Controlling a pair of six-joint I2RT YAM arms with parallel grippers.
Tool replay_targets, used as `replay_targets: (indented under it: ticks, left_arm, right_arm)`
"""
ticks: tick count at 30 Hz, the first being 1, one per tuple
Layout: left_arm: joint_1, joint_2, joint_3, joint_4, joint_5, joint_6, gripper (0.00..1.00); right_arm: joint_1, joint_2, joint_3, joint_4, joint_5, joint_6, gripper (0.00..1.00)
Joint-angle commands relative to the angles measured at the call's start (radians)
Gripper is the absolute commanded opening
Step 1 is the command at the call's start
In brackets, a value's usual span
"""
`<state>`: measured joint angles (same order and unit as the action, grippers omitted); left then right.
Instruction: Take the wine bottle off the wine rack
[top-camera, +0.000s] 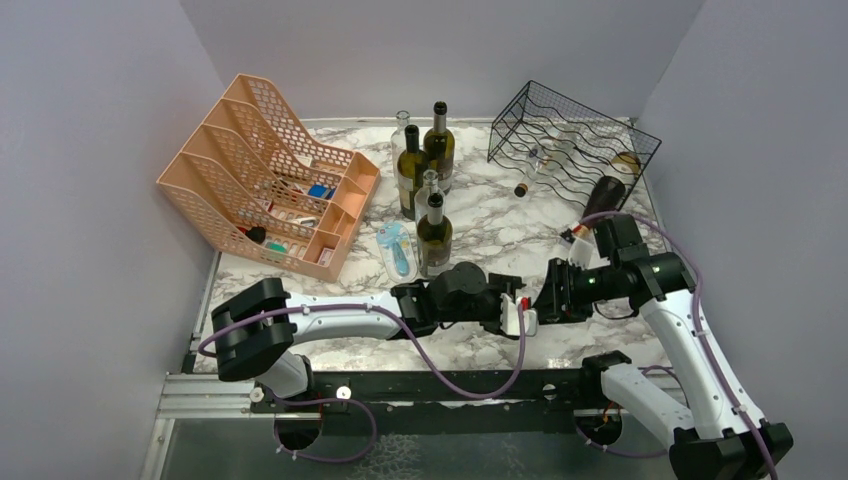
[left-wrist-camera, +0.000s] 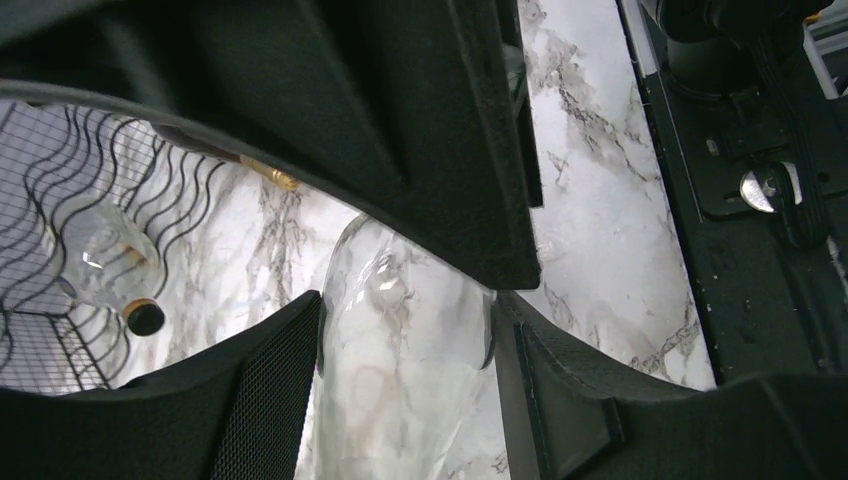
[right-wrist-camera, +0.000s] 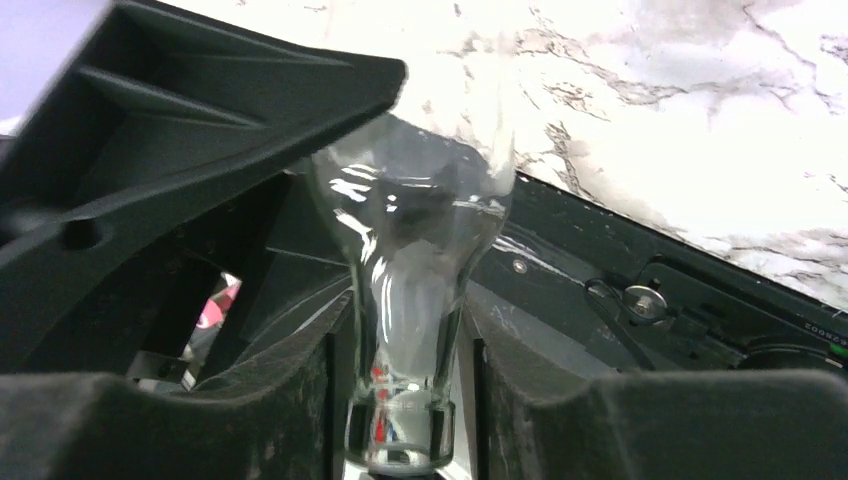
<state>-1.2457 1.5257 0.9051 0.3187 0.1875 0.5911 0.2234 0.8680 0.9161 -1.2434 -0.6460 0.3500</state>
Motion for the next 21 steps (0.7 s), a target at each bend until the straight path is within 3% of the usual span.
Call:
replay_targets:
  ticks: [1,5,8,17,19,21]
  left_arm:
    - [-0.001,-0.014,0.038,0.023,0.006,-0.071,0.3]
    - [-0.001,-0.032,0.035,0.028,-0.01,-0.094,0.25]
    - [-0.001,-0.053,0.024,0.041,0.004,-0.106,0.24]
    - [0.0,-0.172,-0.027,0.099,-0.061,-0.142,0.22]
    - [0.0,-0.205,-0.036,0.109,-0.098,-0.163,0.19]
    - [0.0,-0.234,-0.046,0.129,-0.154,-0.199,0.1]
  right_arm:
    - [0.008,-0.003,0.082,0.04,-0.017,-0.032,0.48]
    - [0.008,0.011,0.175,0.039,0.064,-0.012,0.7]
    - [0.008,0.013,0.274,0.059,0.132,0.023,0.8]
    - [0.008,0.022,0.517,0.075,0.426,0.082,0.92]
    - [0.008,0.011,0.545,0.086,0.45,0.09,0.92]
    - [0.008,0.0,0.561,0.1,0.467,0.095,0.92]
